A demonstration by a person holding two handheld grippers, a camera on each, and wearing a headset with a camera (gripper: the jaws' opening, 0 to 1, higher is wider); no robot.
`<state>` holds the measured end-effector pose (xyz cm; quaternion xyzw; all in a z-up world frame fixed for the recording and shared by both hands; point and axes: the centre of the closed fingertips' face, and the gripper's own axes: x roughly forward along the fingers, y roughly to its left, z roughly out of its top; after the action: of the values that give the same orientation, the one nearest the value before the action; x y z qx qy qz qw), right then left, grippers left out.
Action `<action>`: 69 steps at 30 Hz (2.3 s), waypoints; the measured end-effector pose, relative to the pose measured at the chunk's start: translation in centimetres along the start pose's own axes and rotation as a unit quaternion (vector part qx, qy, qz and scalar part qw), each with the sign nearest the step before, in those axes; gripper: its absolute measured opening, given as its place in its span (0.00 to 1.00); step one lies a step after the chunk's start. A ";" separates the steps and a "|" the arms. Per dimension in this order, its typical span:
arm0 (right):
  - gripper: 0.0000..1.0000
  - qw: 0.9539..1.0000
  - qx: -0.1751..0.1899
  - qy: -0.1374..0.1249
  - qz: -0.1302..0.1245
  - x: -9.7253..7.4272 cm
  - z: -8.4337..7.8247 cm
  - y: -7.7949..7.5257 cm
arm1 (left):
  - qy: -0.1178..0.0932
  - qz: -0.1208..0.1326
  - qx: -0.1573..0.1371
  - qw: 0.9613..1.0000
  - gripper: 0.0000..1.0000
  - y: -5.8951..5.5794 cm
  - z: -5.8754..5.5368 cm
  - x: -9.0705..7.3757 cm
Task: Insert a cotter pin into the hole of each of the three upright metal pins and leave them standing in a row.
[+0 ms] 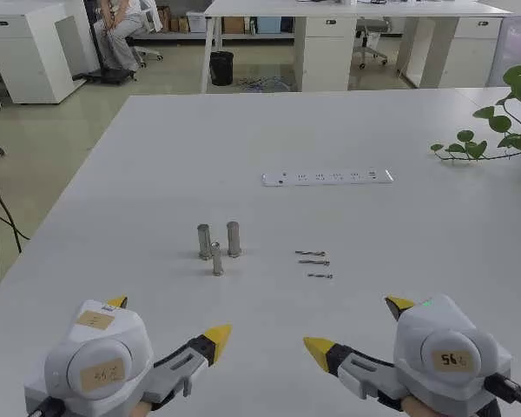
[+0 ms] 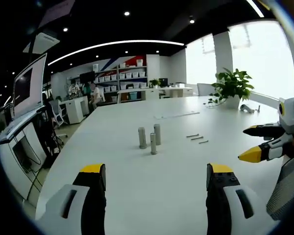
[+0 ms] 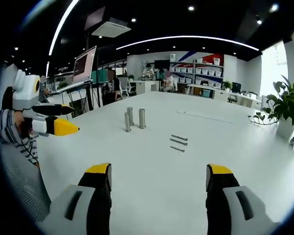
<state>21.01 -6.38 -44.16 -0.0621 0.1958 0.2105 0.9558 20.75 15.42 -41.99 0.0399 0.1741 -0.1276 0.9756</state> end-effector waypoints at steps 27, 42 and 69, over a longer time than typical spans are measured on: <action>0.74 1.000 -0.002 0.004 0.003 0.0 -0.1 0.2 | 0.000 -0.002 0.007 1.000 0.80 -0.2 -0.1 0.0; 0.77 1.000 0.005 0.014 0.001 -0.3 0.2 0.1 | 0.011 -0.005 0.010 1.000 0.75 -0.4 -0.4 0.1; 0.71 0.998 0.040 0.044 0.027 0.1 1.6 -0.6 | 0.013 -0.046 0.004 0.999 0.52 1.5 1.6 7.1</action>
<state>21.91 -6.57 -42.68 -0.0282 0.2471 0.2250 0.9421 28.10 15.04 -42.95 0.0378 0.1881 -0.1729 0.9661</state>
